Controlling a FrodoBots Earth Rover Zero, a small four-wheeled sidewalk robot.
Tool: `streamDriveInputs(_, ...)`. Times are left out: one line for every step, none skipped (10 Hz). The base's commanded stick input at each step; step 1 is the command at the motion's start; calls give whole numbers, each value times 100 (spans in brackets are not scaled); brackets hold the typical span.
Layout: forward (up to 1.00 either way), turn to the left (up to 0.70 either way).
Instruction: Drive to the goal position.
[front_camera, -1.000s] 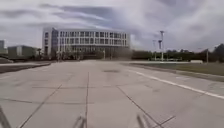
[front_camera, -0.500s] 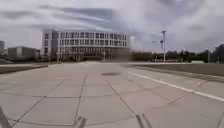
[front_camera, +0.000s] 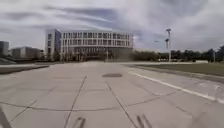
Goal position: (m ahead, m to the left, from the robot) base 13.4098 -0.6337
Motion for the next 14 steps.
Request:
streamDriveInputs(100, 0)
streamDriveInputs(100, 0)
streamDriveInputs(100, 0)
streamDriveInputs(100, 0)
streamDriveInputs(100, 0)
streamDriveInputs(100, 0)
streamDriveInputs(100, 0)
streamDriveInputs(100, 0)
streamDriveInputs(100, 0)
streamDriveInputs(100, 0)
streamDriveInputs(100, 0)
streamDriveInputs(100, 0)
streamDriveInputs(100, 0)
streamDriveInputs(100, 0)
